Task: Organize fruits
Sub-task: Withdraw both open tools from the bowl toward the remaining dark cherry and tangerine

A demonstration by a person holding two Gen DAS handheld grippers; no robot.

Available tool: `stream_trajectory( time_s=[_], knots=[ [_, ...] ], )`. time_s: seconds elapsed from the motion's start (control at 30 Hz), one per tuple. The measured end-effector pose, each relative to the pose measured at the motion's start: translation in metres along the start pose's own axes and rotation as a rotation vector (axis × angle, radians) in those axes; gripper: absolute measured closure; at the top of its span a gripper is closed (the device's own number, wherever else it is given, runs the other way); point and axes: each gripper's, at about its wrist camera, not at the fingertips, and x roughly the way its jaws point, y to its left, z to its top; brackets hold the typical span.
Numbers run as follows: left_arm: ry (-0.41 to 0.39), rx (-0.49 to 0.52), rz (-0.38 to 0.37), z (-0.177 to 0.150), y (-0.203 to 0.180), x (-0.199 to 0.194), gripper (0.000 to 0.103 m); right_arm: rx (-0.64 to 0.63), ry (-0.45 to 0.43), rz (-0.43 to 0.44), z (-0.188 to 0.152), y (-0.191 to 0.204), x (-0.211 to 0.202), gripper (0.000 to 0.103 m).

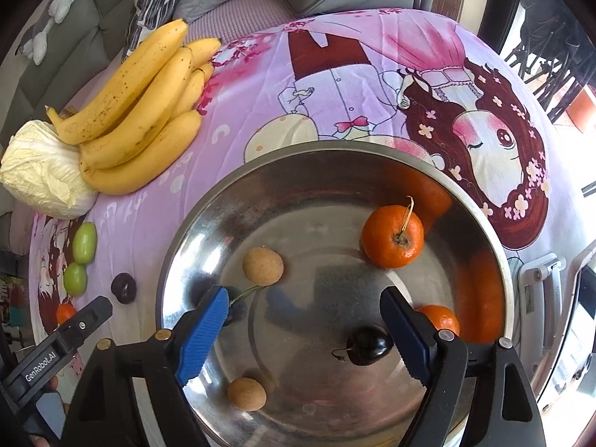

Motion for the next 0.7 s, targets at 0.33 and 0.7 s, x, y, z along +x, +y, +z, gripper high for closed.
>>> stream_trajectory(
  time_s=[0.33, 0.7],
  knots=[
    [-0.035, 0.013, -0.012, -0.002, 0.007, -0.007, 0.015, -0.039, -0.03, 0.007, -0.004, 0.022, -0.004, 0.005],
    [-0.057, -0.039, -0.021, 0.0, 0.04, -0.02, 0.015, -0.106, -0.042, 0.017, -0.01, 0.054, -0.003, 0.005]
  ],
)
